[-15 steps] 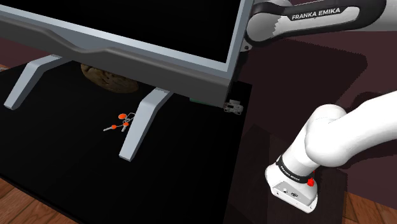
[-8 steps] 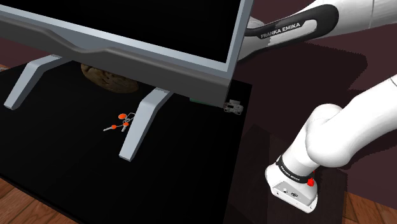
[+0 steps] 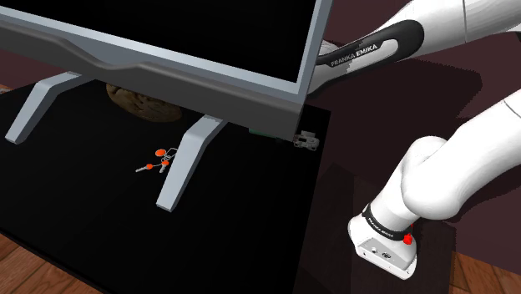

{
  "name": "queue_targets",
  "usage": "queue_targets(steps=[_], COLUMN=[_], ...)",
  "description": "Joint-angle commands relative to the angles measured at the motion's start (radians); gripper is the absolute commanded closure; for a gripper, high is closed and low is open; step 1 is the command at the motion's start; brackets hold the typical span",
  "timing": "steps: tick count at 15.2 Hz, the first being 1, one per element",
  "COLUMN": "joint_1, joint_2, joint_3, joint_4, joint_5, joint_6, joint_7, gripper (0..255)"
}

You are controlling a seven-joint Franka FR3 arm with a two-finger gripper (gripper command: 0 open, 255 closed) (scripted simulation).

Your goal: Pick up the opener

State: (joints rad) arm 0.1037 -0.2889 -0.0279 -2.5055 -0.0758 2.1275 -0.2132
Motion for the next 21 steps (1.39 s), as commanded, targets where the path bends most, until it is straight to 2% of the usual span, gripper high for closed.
queue_targets(steps=[1,10,21], joint_1=[0.005,0.005,0.014], joint_2=[0.004,0.008,-0.064], joint_3=[0.007,0.007,0.003], joint_4=[-0.010,-0.012,0.080], joint_5=[-0.003,-0.004,0.000], joint_6=[0.005,0.009,-0.153], joint_7=[0.000,0.001,-0.007], gripper=[255,255,255])
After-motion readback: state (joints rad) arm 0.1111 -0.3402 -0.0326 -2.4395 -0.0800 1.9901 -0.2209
